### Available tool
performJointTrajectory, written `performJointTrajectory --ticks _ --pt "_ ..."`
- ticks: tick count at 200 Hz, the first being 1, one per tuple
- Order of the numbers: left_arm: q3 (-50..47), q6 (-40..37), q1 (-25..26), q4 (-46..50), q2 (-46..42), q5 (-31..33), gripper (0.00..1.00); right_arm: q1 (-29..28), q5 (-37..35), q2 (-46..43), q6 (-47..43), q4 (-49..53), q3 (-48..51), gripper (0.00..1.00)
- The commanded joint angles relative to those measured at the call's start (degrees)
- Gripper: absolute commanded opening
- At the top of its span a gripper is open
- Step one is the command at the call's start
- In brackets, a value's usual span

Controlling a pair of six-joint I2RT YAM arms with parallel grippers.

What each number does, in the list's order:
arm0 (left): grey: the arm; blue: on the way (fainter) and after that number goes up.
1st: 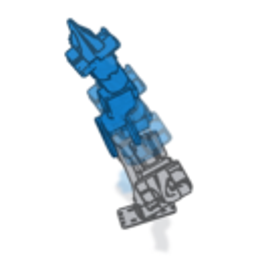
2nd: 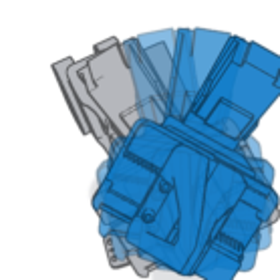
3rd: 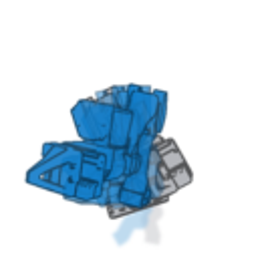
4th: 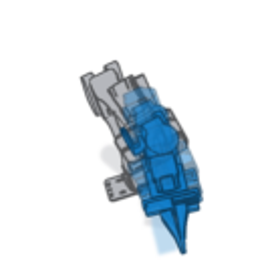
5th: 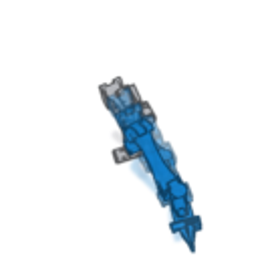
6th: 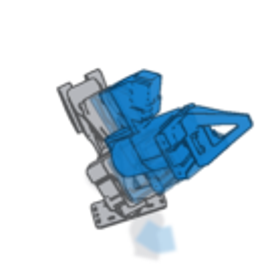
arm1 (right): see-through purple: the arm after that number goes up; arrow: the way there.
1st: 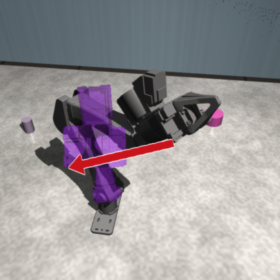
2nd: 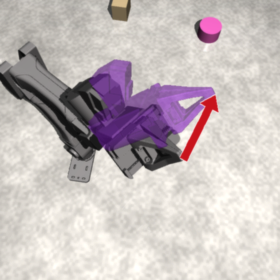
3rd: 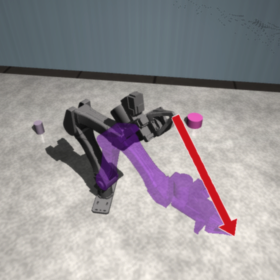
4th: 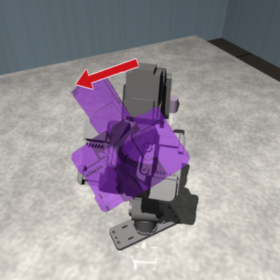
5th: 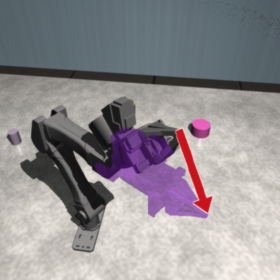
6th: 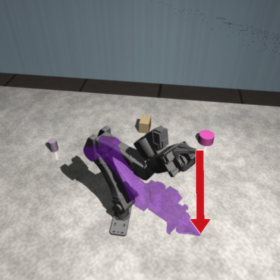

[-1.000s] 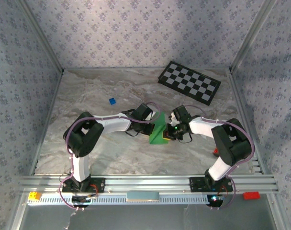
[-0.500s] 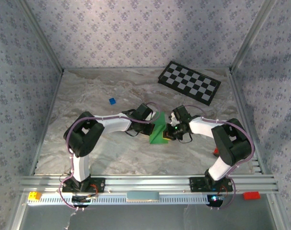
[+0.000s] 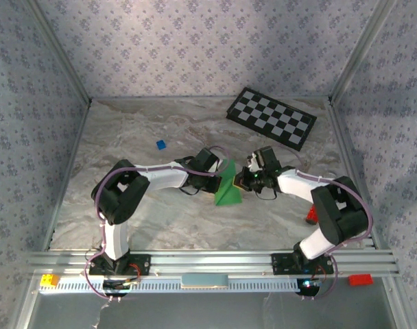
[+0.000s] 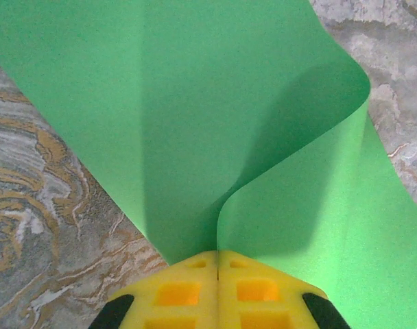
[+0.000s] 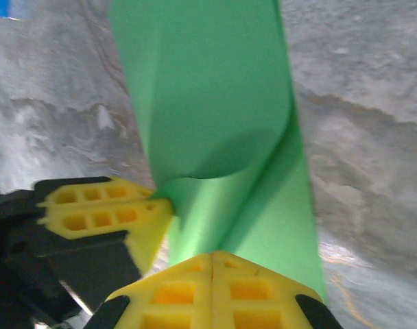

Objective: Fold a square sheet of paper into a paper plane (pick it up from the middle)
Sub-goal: Fold the triangle a second time at the center of the table.

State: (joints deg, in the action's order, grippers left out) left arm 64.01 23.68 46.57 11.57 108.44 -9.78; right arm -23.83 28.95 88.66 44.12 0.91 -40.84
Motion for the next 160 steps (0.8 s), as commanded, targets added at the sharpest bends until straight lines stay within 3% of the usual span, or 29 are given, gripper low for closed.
performJointTrajectory --ticks 1,66,160 --pt "-1.7 2.2 1.2 2.3 1.6 -0.2 0.0 -1.6 3.3 1.3 5.0 -6.6 0.8 0.0" --pt "-1.3 1.7 1.5 3.2 1.7 1.4 0.0 -5.1 2.9 5.7 6.9 -9.3 -0.2 0.0" --pt "-0.9 1.2 1.5 3.4 2.4 1.6 0.0 -5.6 1.2 8.0 8.2 -12.5 3.0 0.0"
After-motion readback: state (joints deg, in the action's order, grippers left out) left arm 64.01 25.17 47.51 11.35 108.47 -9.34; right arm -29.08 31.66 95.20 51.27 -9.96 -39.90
